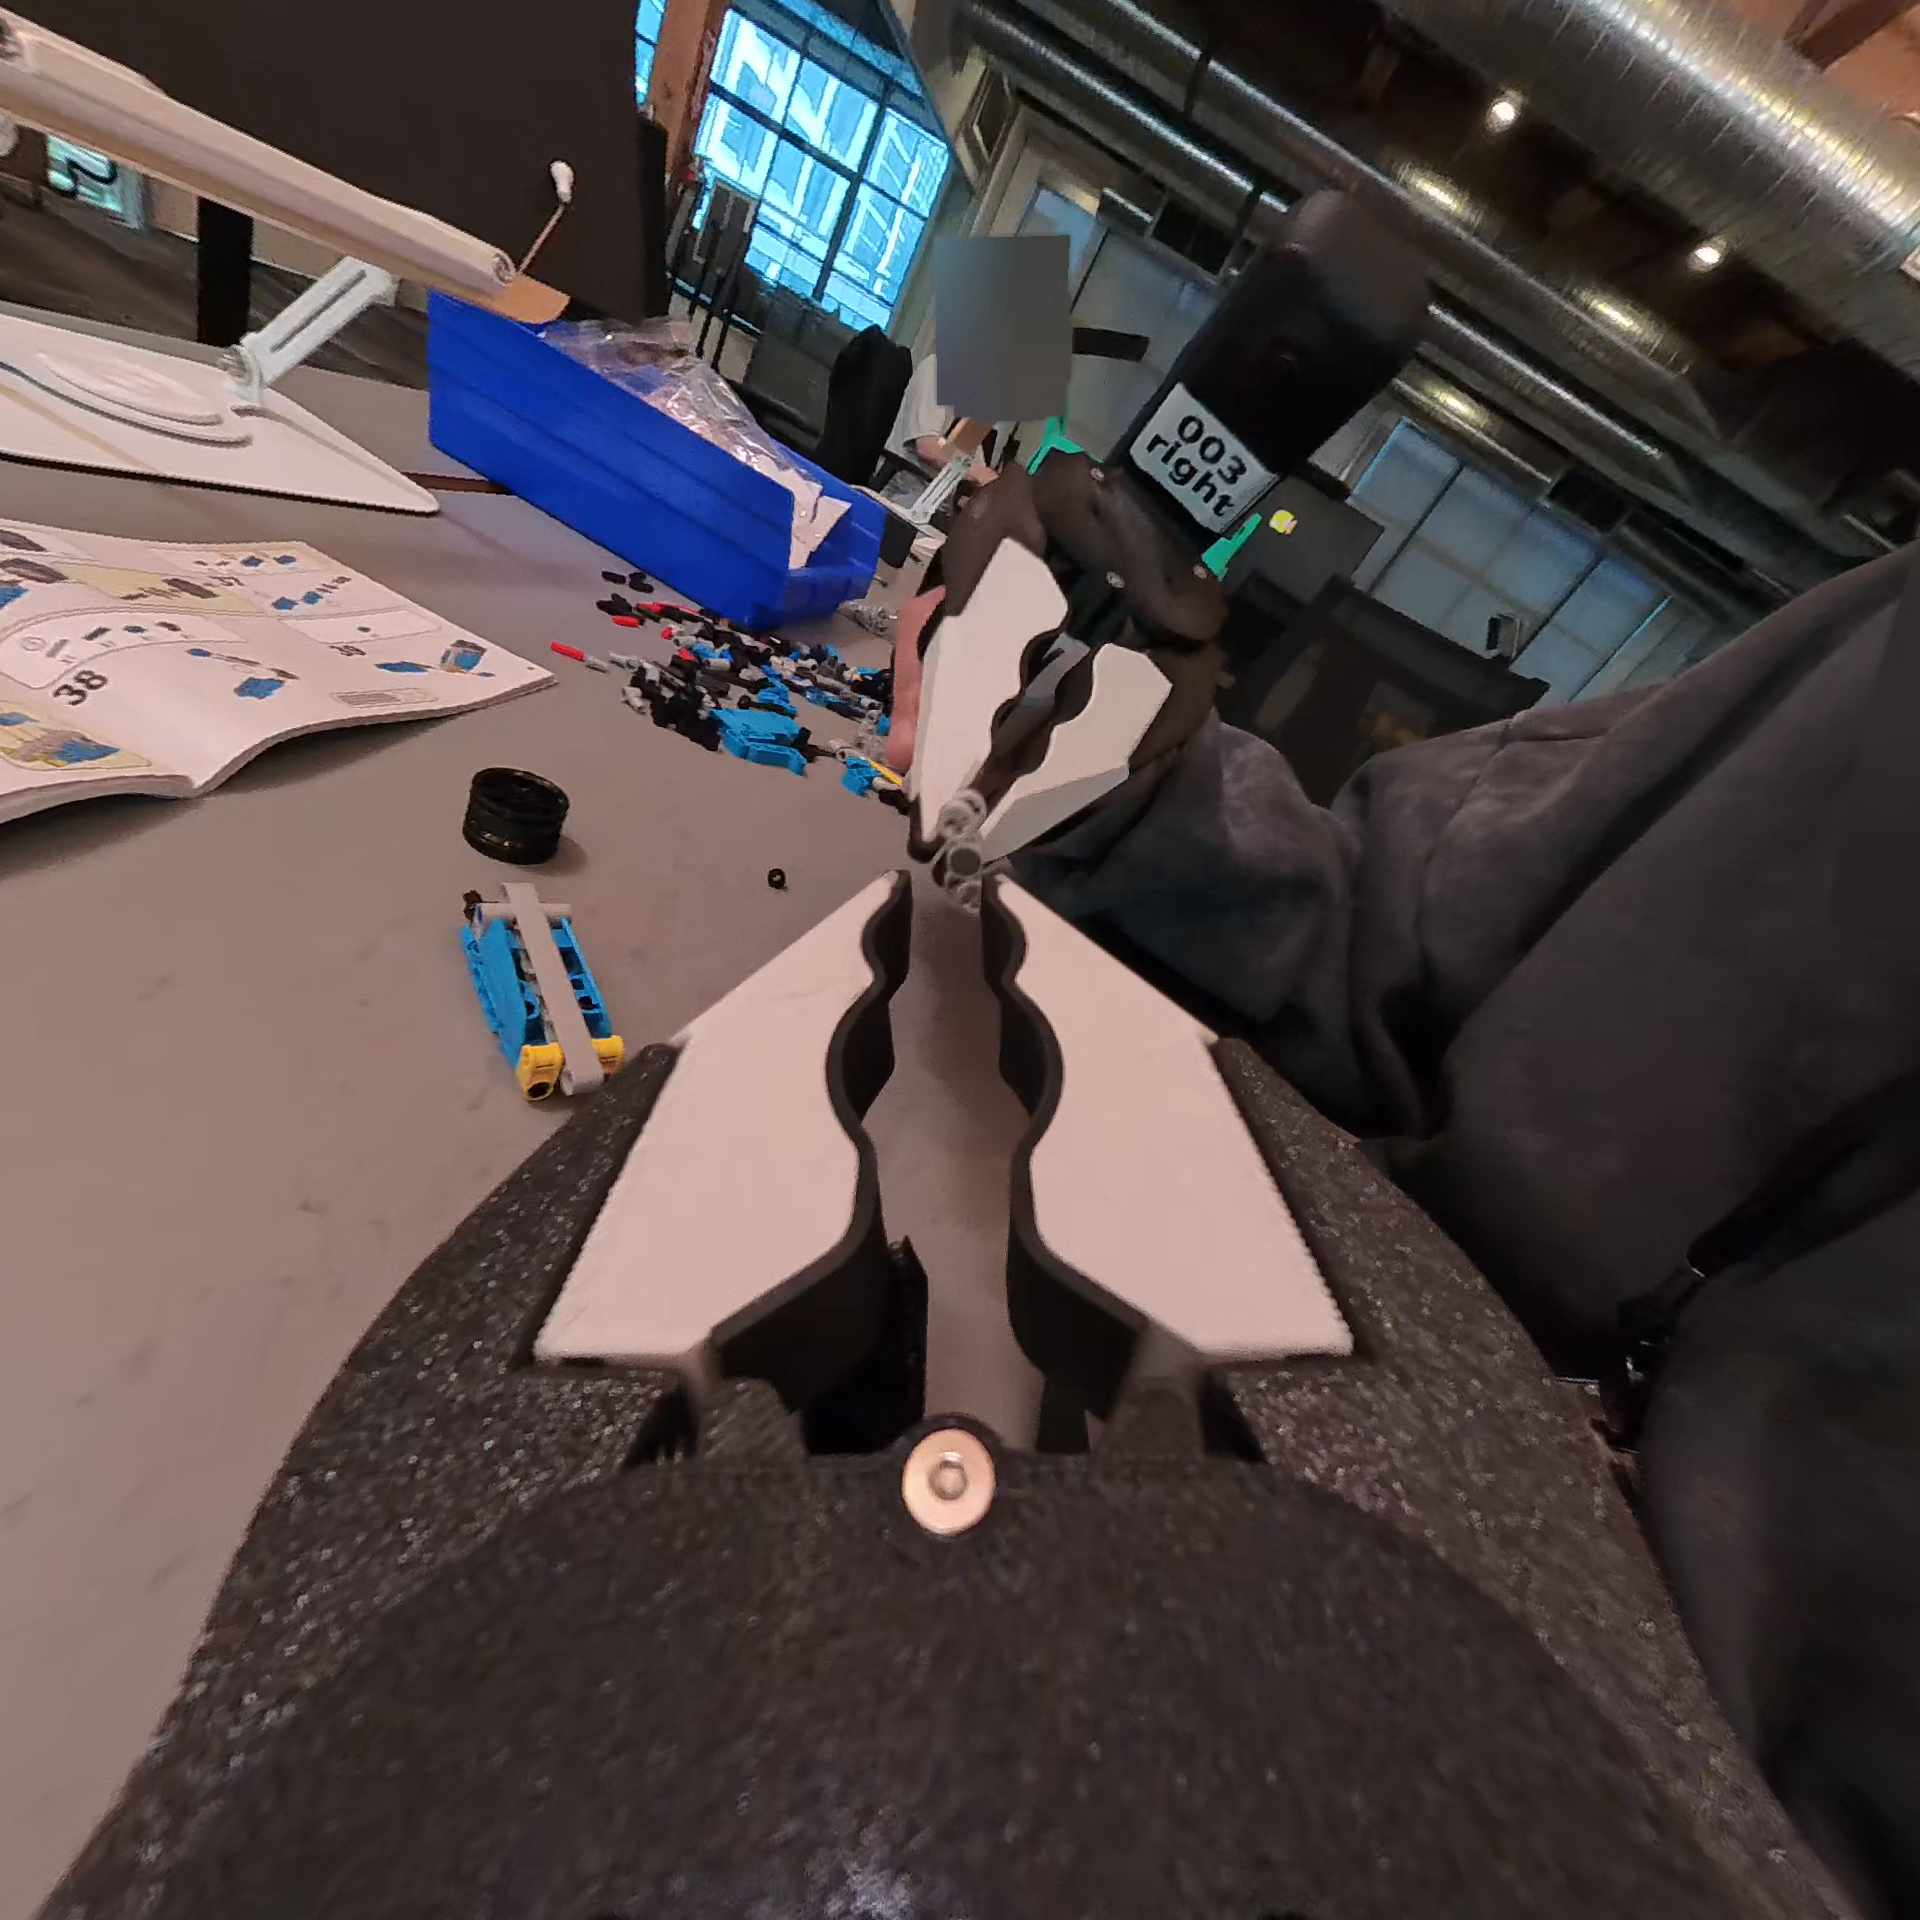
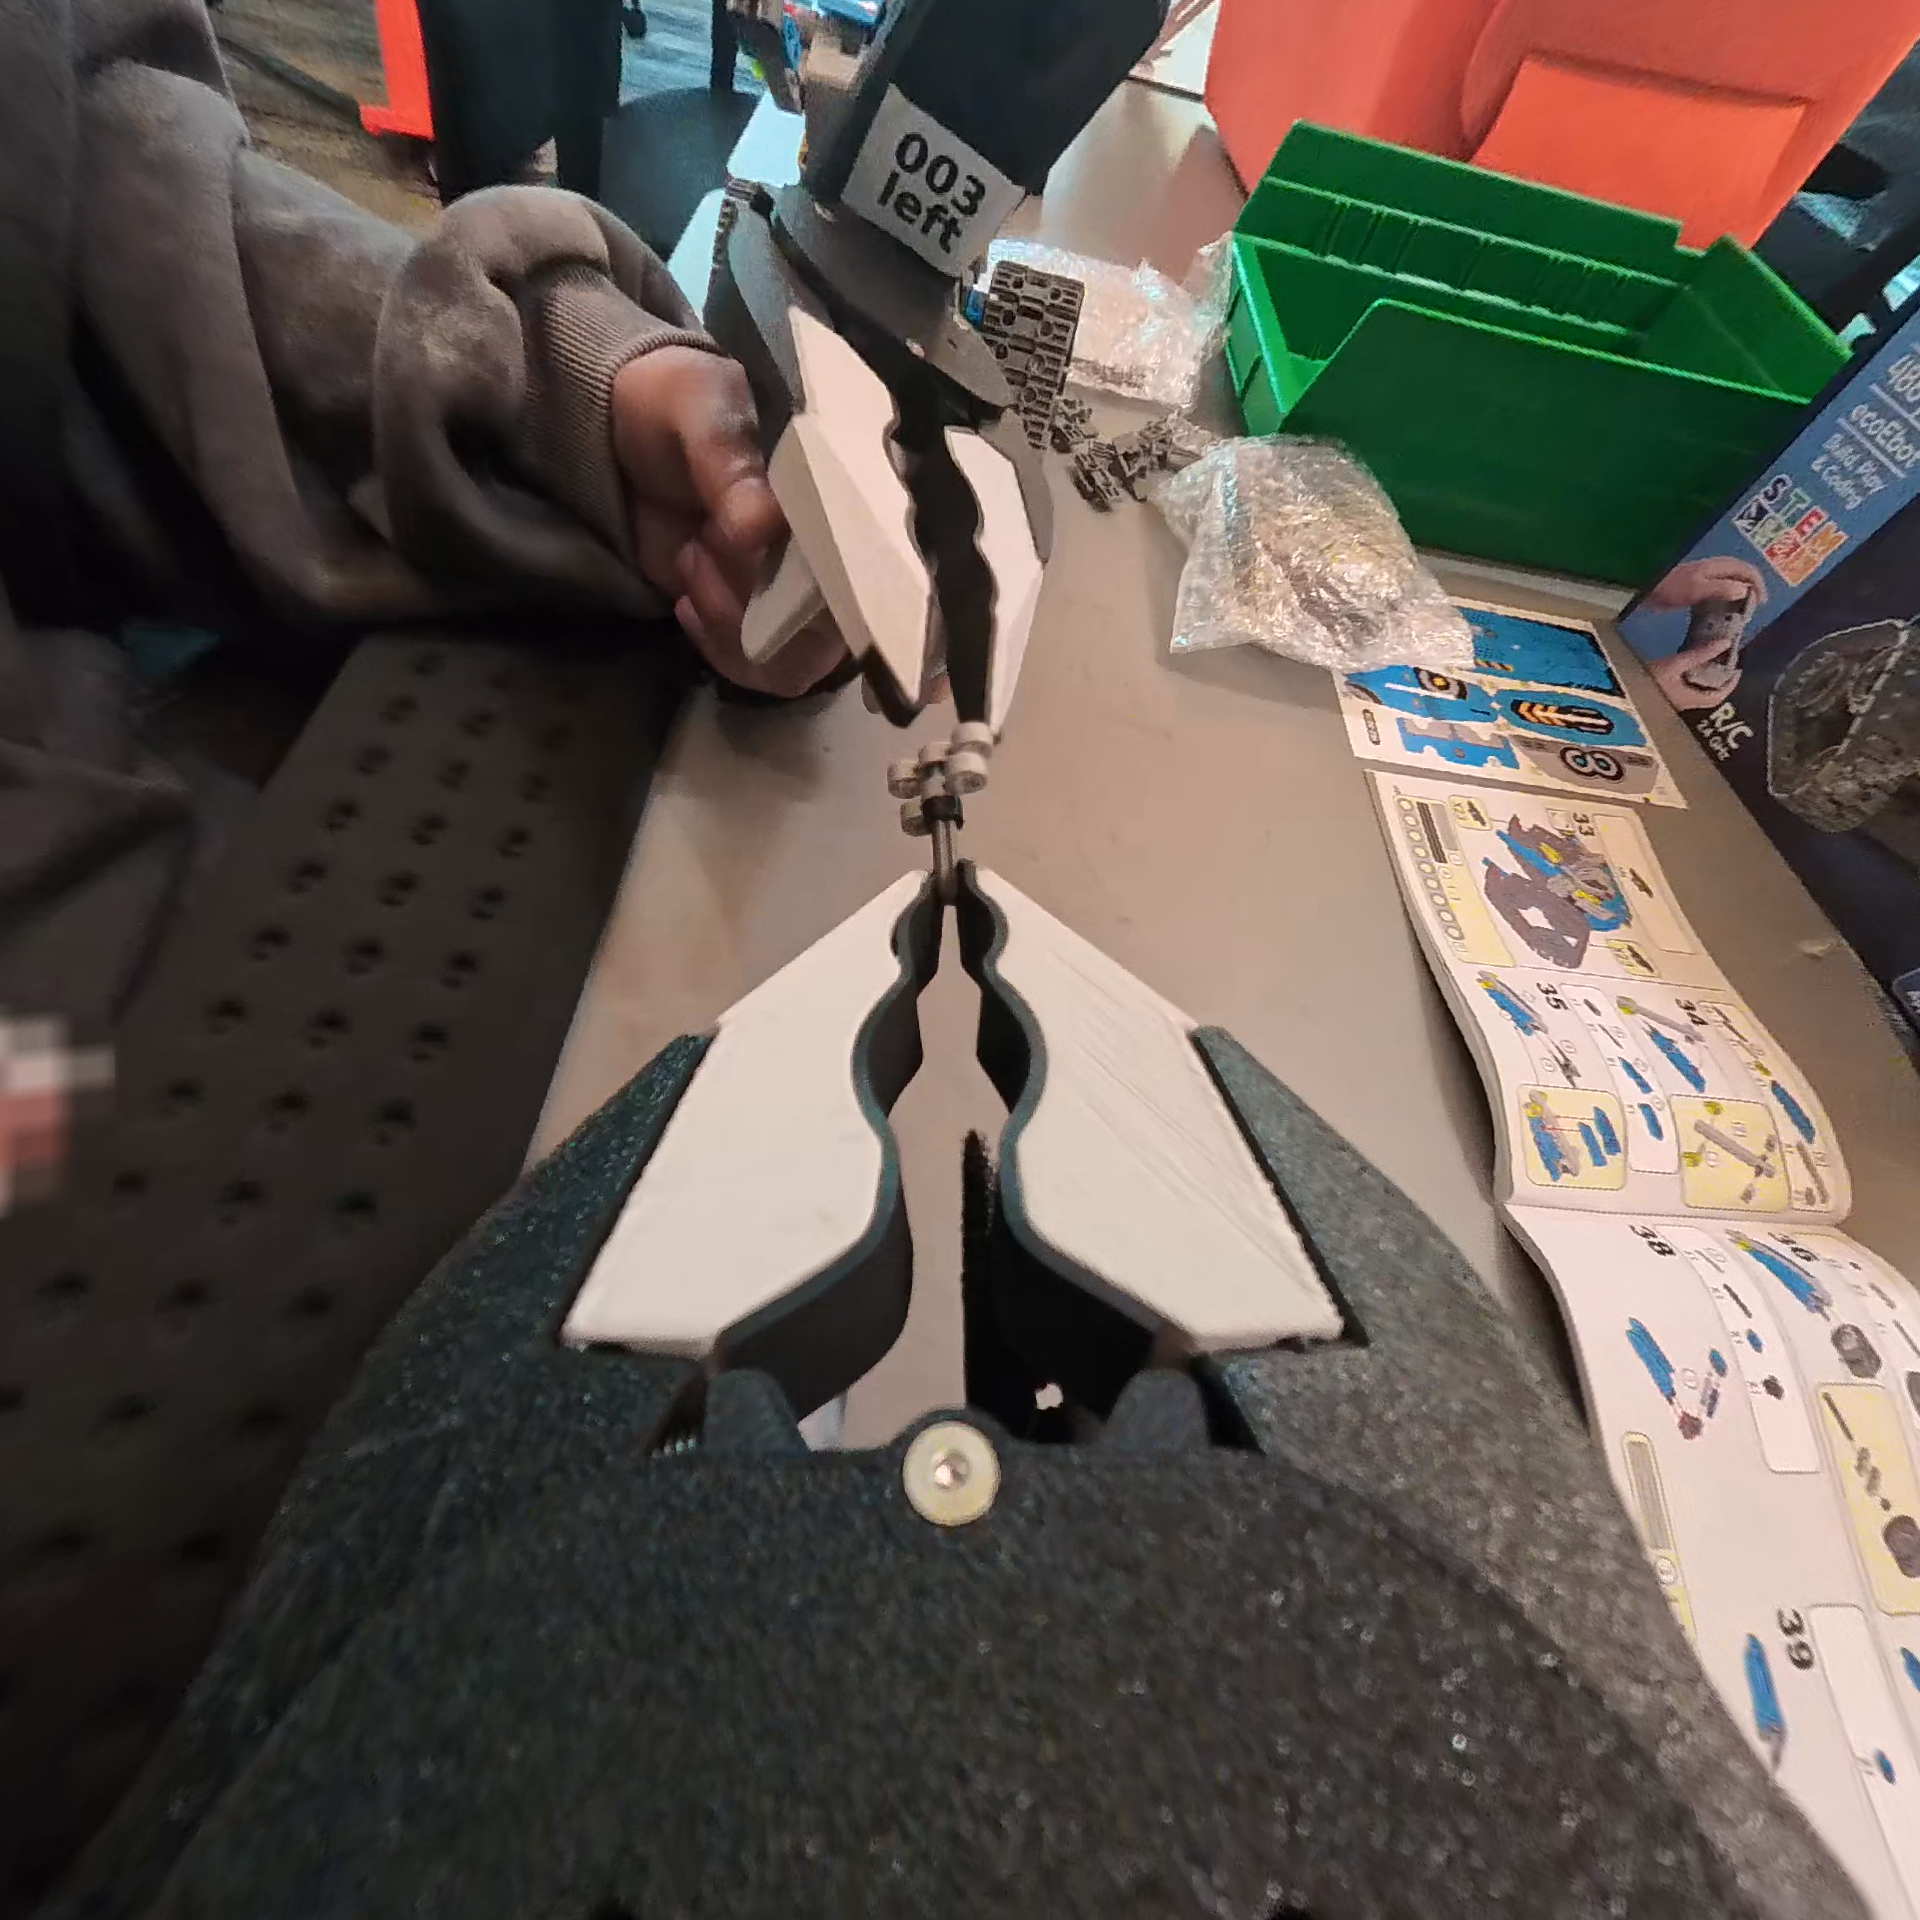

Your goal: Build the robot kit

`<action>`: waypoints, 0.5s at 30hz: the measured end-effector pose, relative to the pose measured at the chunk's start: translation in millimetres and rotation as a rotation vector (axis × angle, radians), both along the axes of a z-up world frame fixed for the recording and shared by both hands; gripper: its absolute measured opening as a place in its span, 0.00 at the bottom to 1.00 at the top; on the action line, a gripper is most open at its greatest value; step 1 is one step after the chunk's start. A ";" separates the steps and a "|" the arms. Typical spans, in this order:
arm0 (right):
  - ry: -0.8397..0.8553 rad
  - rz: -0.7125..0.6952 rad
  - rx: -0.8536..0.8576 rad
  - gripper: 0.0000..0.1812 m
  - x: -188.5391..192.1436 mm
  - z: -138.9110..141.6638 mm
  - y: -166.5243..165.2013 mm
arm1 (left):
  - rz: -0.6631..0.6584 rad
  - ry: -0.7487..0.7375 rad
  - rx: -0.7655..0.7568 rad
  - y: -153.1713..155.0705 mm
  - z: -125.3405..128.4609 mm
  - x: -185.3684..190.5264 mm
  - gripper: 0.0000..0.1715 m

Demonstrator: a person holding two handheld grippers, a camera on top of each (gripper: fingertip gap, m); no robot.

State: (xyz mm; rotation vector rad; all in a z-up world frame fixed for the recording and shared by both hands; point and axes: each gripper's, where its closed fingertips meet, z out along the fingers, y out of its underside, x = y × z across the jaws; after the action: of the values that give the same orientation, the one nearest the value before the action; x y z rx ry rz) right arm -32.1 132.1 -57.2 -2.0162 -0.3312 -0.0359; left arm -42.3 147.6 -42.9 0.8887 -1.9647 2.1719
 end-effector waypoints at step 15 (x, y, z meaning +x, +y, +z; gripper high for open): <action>-0.029 0.024 -0.064 0.02 -9.7 -14.9 5.4 | -0.027 -0.007 0.096 -16.7 -13.7 -4.9 0.12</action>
State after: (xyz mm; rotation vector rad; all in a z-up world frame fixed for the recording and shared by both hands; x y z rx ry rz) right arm -41.8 137.6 -72.1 -2.0766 -0.3787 -0.0403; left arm -47.2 130.9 -56.5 0.8629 -2.0872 2.0846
